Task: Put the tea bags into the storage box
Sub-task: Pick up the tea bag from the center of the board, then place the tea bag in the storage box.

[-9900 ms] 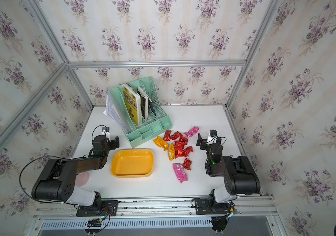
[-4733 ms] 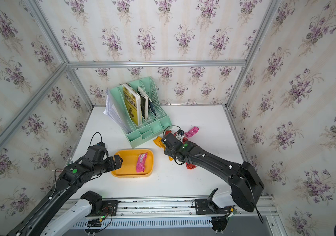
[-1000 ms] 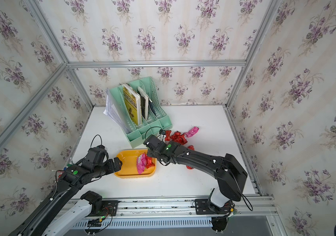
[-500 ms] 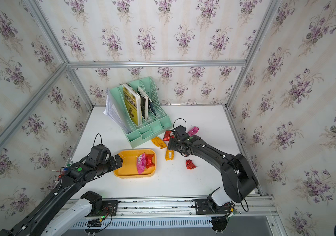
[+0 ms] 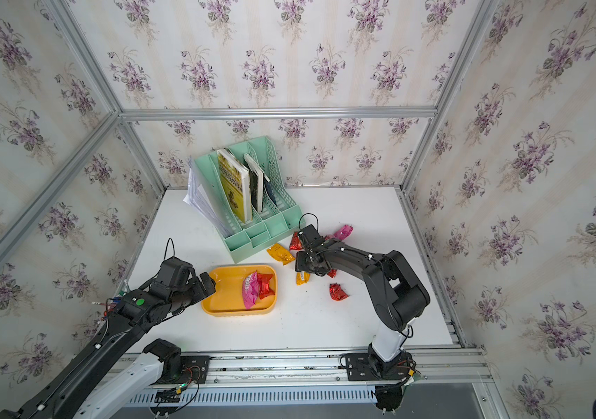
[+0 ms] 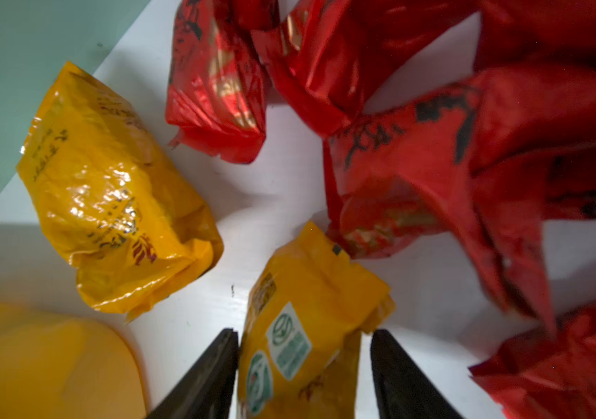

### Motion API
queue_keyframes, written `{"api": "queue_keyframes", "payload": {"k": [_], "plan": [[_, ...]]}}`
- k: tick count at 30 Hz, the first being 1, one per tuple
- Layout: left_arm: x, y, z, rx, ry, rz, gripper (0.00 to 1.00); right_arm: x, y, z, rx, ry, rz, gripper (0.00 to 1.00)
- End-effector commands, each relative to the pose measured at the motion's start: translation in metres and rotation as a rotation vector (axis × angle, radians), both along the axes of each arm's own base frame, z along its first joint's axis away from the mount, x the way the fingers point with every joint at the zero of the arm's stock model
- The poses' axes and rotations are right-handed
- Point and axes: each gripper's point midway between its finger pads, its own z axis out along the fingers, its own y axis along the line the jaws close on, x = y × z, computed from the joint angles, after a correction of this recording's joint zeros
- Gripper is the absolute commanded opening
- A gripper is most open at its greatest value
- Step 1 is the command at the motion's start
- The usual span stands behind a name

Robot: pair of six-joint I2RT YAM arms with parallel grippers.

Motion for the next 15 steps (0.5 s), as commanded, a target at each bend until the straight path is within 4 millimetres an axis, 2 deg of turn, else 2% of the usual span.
{"api": "queue_keyframes", "payload": {"k": [1,6,11,15], "plan": [[-0.003,0.004,0.002,0.001,-0.006,0.023,0.99,0.003,0.009,0.002,0.045,-0.004,0.01,0.49],[-0.007,0.006,0.004,0.001,-0.018,0.023,0.99,0.002,0.009,0.012,0.064,-0.014,-0.004,0.36],[-0.006,0.004,0.005,0.004,-0.015,-0.001,0.99,-0.004,0.005,0.037,0.089,-0.041,-0.028,0.35],[-0.004,0.002,0.004,0.013,-0.009,-0.015,0.99,-0.02,0.022,0.067,0.147,-0.089,0.002,0.35]]}}
